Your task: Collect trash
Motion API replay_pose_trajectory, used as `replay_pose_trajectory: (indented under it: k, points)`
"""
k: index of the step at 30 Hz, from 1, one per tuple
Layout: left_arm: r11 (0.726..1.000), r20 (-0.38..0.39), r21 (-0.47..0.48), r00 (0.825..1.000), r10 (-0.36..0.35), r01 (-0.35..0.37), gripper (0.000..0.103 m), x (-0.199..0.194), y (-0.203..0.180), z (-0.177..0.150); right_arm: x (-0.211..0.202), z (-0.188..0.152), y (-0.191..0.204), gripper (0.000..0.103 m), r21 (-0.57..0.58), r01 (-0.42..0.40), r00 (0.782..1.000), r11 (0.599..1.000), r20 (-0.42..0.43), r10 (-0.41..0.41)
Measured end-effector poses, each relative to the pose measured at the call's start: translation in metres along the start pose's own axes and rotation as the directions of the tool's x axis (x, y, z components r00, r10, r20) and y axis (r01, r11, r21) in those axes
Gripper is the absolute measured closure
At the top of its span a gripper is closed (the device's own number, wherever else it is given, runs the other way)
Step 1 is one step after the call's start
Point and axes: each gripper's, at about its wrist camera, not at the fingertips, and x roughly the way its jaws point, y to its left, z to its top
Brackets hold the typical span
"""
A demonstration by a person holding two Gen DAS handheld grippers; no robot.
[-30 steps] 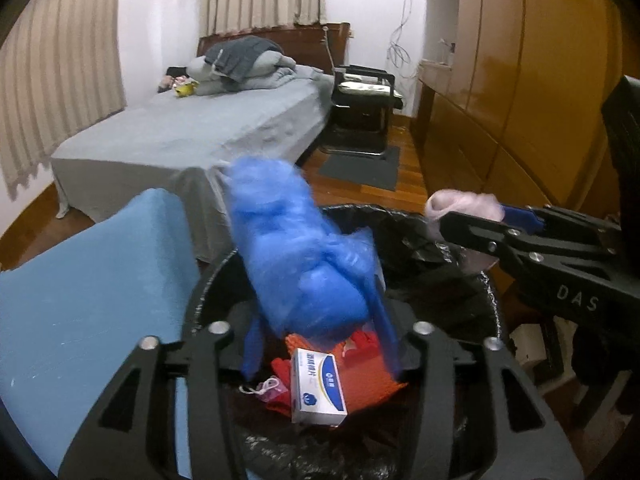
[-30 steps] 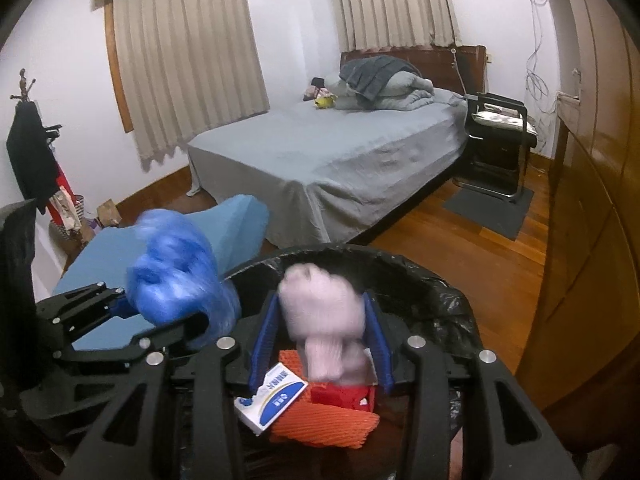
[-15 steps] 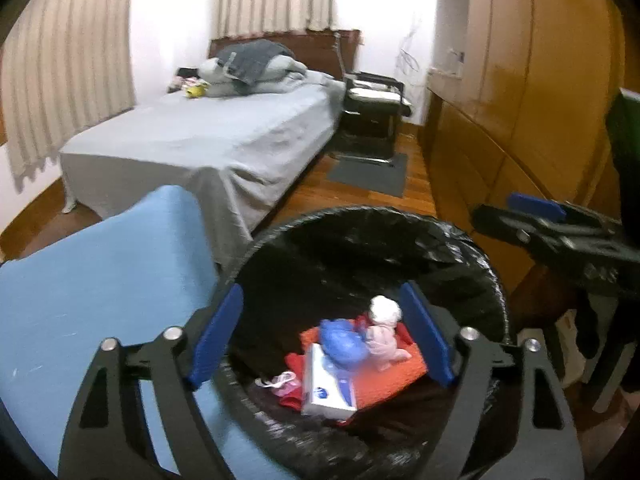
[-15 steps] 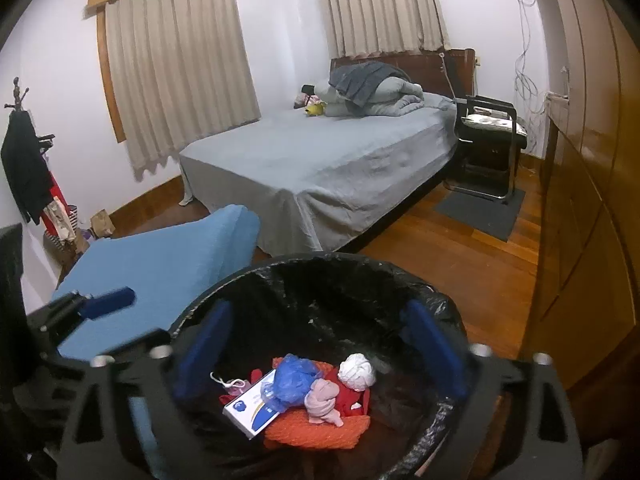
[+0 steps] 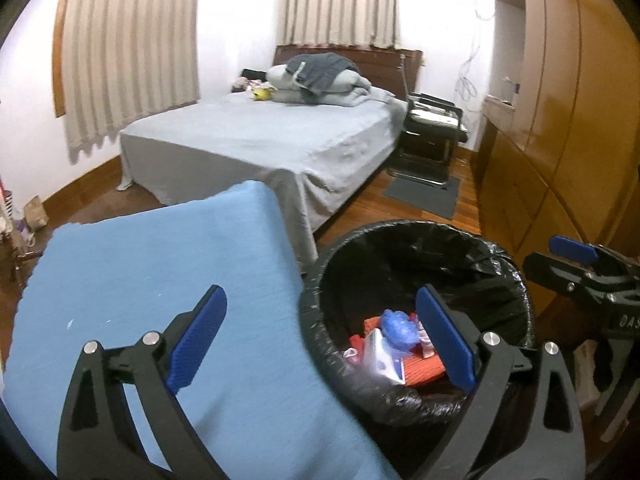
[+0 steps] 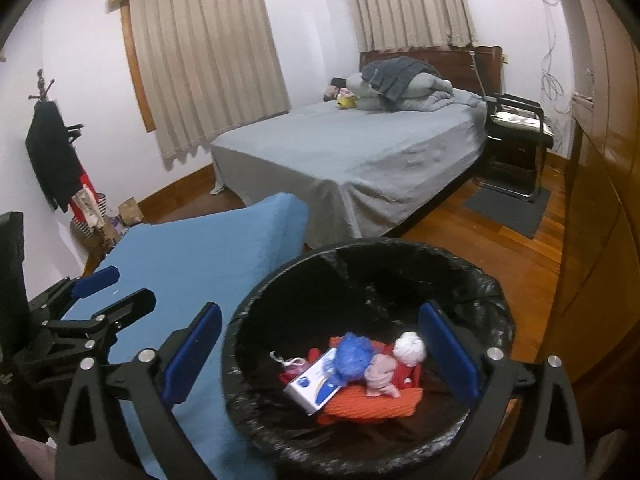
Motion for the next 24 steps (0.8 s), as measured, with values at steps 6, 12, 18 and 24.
replay_pose_trajectory:
  k: [6, 12, 18, 24]
  points:
    - [0.999, 0.015, -0.025, 0.999, 0.032, -0.032, 0.009, -0.021, 0.010, -0.002, -0.005, -0.001, 0.024, 0.006, -0.017, -0.031, 0.999, 0.999, -0.013, 0.031]
    - [0.997, 0.044, -0.051, 0.998, 0.052, -0.050, 0.008, -0.042, 0.016, 0.000, -0.017, 0.010, 0.037, 0.006, -0.031, -0.042, 0.999, 0.999, 0.008, 0.043]
    - [0.997, 0.083, -0.057, 0.994, 0.065, -0.060, 0.008, -0.061, 0.017, 0.005, -0.030, 0.021, 0.048, 0.006, -0.053, -0.051, 0.998, 0.997, 0.032, 0.052]
    - [0.996, 0.123, -0.064, 0.990, 0.073, -0.066, 0.008, -0.079, 0.016, 0.012, -0.040, 0.025, 0.057, 0.006, -0.074, -0.067, 0.996, 0.995, 0.054, 0.071]
